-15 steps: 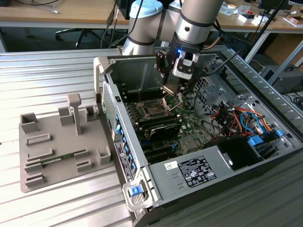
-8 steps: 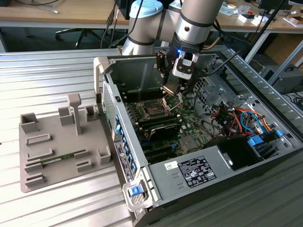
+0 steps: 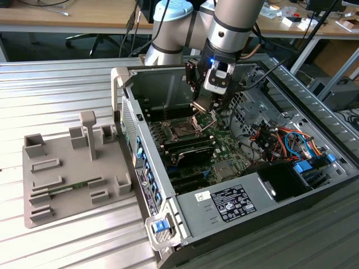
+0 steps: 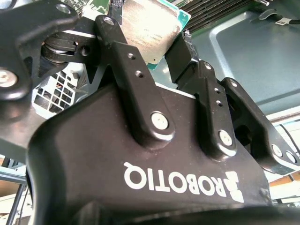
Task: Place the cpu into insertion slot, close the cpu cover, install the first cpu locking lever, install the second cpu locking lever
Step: 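Place the cpu into insertion slot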
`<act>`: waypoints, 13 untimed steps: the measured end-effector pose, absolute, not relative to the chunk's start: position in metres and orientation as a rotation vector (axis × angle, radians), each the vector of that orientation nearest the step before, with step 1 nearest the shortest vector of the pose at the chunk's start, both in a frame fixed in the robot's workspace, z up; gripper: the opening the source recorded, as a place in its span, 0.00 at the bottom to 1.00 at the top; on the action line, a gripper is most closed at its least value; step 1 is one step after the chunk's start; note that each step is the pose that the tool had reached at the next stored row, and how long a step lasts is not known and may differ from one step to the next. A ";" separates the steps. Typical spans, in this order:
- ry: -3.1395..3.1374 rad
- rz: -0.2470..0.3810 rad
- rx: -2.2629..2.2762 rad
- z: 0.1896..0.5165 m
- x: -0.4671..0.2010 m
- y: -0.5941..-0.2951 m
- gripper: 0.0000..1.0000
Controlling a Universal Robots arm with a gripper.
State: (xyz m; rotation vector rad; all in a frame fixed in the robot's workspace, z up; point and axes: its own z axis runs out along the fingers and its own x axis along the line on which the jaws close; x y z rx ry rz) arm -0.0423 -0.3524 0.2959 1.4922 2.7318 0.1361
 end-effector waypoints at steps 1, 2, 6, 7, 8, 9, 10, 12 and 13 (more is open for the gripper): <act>2.731 0.136 1.494 0.296 -0.042 -0.352 0.54; 2.729 0.136 1.496 0.296 -0.042 -0.352 0.54; 2.724 0.135 1.504 0.296 -0.042 -0.352 0.54; 2.723 0.135 1.506 0.296 -0.042 -0.352 0.54; 2.722 0.134 1.508 0.296 -0.042 -0.352 0.54; 2.721 0.134 1.509 0.296 -0.042 -0.352 0.54; 2.719 0.132 1.511 0.295 -0.042 -0.352 0.54; 2.716 0.122 1.512 0.295 -0.042 -0.352 0.54; 2.714 0.118 1.511 0.295 -0.042 -0.352 0.54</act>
